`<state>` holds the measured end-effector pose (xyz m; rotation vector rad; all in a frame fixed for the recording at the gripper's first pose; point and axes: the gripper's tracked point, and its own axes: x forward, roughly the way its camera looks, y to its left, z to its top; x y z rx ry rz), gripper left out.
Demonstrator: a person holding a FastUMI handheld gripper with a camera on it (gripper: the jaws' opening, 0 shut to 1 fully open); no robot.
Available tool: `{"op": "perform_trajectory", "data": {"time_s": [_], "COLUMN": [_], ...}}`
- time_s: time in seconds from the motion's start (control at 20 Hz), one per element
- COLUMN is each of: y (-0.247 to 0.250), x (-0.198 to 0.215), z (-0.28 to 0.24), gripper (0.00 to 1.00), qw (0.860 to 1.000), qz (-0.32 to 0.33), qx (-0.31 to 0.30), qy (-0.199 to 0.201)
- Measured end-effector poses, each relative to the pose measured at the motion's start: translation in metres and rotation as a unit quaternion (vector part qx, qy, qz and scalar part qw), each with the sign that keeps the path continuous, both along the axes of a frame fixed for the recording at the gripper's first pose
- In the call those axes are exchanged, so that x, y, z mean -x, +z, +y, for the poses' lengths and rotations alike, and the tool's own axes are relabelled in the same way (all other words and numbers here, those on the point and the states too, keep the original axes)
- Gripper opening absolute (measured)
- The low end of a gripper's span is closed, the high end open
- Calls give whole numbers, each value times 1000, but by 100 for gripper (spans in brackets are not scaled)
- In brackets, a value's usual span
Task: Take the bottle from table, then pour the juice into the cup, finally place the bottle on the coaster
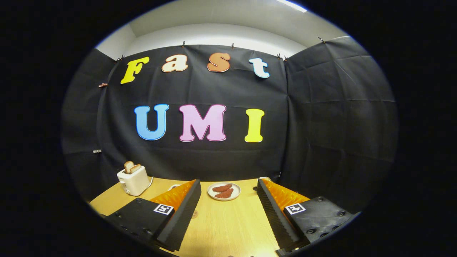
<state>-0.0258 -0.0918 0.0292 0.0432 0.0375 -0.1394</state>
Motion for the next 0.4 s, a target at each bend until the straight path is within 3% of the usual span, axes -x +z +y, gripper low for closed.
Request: {"op": "perform_trajectory", "data": {"time_s": [0.15, 0.4], "y": [-10, -4], "x": [24, 33], "z": [-9, -4], "gripper": [97, 97], "qw": [1000, 999], "qz": [8, 0], "qx": [25, 42], "qy": [-13, 0]}}
